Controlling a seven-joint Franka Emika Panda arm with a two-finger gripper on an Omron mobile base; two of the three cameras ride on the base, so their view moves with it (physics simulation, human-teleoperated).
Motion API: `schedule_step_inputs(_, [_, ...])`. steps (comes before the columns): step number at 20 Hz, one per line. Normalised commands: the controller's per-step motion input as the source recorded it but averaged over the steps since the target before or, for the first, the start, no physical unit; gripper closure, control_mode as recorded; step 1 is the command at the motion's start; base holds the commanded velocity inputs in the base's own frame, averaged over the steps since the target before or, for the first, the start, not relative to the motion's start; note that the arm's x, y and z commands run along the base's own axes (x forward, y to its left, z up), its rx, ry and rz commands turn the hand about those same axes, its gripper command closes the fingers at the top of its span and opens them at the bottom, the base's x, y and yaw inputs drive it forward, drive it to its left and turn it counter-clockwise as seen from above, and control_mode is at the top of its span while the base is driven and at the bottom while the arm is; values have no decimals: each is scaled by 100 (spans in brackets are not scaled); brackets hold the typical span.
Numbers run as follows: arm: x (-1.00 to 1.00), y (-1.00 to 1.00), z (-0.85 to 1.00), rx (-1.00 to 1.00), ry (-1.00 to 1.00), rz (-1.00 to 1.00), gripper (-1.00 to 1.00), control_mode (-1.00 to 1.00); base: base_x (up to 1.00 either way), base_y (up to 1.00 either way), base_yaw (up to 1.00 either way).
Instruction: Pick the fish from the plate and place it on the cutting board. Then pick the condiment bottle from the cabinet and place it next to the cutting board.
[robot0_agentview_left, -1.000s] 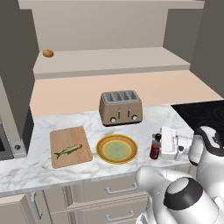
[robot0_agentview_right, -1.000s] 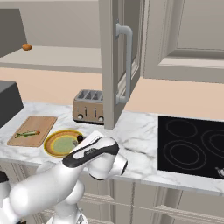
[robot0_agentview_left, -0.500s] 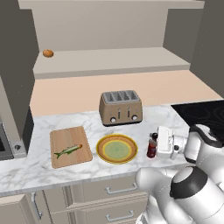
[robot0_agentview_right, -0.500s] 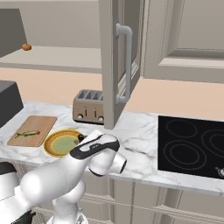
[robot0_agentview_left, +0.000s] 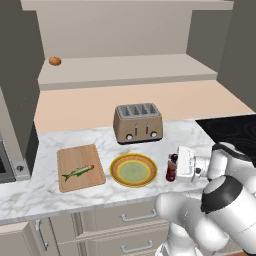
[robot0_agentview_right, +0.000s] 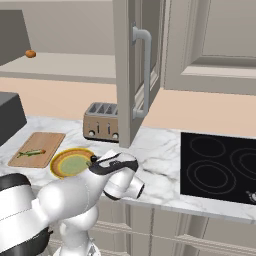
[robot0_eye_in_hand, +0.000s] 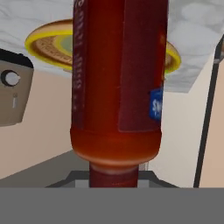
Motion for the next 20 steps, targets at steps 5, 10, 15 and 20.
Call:
schedule_step_inputs(5, [13, 0, -28, 0, 0, 0, 100, -100, 0, 0, 0])
schedule_step_inputs(10, [16, -1, -25, 0, 0, 0, 100, -100, 0, 0, 0])
schedule_step_inputs(15, [13, -2, -21, 0, 0, 0, 100, -100, 0, 0, 0])
schedule_step_inputs(20, [11, 0, -30, 0, 0, 0, 100, -100, 0, 0, 0])
